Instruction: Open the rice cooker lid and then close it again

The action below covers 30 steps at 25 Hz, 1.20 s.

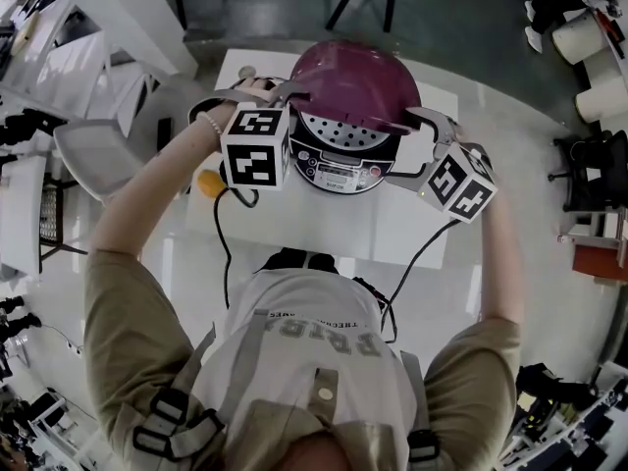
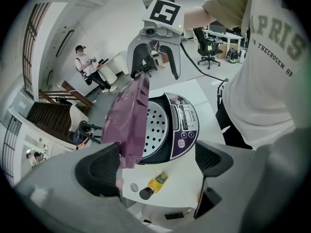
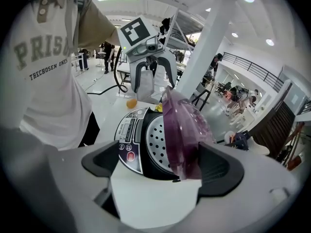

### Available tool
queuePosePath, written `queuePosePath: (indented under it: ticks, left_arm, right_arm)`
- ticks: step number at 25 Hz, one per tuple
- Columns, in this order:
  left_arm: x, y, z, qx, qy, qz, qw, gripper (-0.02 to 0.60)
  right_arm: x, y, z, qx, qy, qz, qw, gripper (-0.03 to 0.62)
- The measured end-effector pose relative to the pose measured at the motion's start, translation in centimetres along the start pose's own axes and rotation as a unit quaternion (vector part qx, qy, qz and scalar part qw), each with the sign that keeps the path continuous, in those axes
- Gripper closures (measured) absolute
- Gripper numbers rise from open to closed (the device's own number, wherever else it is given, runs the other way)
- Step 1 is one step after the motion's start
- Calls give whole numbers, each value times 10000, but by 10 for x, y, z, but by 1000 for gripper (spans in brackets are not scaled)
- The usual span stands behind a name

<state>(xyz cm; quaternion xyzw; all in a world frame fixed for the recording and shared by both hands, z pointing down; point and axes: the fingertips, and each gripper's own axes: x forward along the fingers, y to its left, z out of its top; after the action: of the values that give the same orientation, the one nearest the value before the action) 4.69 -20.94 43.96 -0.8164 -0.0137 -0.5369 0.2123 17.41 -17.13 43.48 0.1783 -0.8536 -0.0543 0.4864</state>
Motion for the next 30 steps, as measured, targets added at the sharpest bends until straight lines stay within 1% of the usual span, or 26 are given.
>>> queuePosePath:
  ticks: [10,17,23,30]
  left_arm:
    - [10,-17,-6,58,100,-375,9992,78]
    - [20,-34,-11,160,195,-726,9970,75]
    - [28,-43,-15,192,265,-896,9954,75]
    - [38,-53,-19,192,272,-1011,9943,75]
  right_arm:
    - [9,16,-8,-50,145,271,9995,102]
    - [20,32,-17,-74,296,468,9984,100]
    - [28,40,-23,-86,377,585,9975,100]
    - [37,49,-29,-36,429,694,9967,100]
